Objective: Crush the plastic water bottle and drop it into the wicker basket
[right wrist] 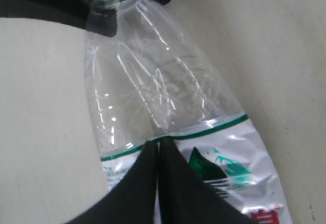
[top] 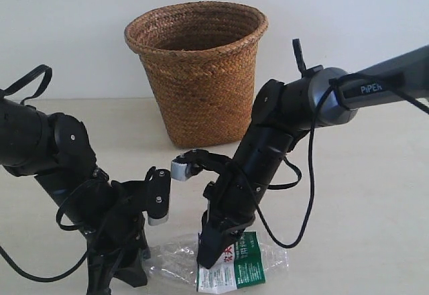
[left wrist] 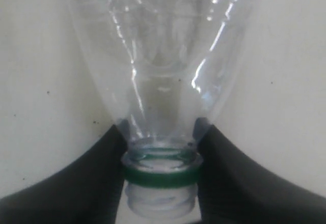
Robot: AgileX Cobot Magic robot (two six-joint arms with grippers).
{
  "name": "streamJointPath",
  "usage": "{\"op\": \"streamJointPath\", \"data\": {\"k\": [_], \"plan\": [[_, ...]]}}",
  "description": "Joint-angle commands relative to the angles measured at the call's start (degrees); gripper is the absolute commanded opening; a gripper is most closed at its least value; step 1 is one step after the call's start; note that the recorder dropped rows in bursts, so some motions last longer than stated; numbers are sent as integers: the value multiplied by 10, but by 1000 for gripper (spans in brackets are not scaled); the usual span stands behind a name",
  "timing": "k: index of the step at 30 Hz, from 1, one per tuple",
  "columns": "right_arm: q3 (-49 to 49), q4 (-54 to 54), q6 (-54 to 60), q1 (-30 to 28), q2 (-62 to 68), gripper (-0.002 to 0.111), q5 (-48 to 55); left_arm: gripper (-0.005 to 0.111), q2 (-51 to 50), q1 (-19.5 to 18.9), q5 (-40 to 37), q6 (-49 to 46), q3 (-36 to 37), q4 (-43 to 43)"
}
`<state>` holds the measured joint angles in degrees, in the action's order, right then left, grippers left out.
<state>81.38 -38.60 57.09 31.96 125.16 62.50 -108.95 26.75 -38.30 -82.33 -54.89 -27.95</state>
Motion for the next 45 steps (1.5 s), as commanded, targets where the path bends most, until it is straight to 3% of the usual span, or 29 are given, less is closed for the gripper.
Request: {"op": "streamJointPath", "data": {"k": [1,8,22,37,45], "plan": [[12,129,-74,-1,45,0,-35,5,3,4,-12,5,-1,-13],[41,209,-155,-1,81,0,-2,5,3,4,-11,5,-1,-10],[74,195,-167,-1,81,0,65,5,3,4,-16,5,-1,-6],[74,181,-210,-4,-85,0,39,5,3,4,-36,5,-1,4],[56,145,-214,-72,-205,0,75,5,22,4,-39,5,-1,4]]}}
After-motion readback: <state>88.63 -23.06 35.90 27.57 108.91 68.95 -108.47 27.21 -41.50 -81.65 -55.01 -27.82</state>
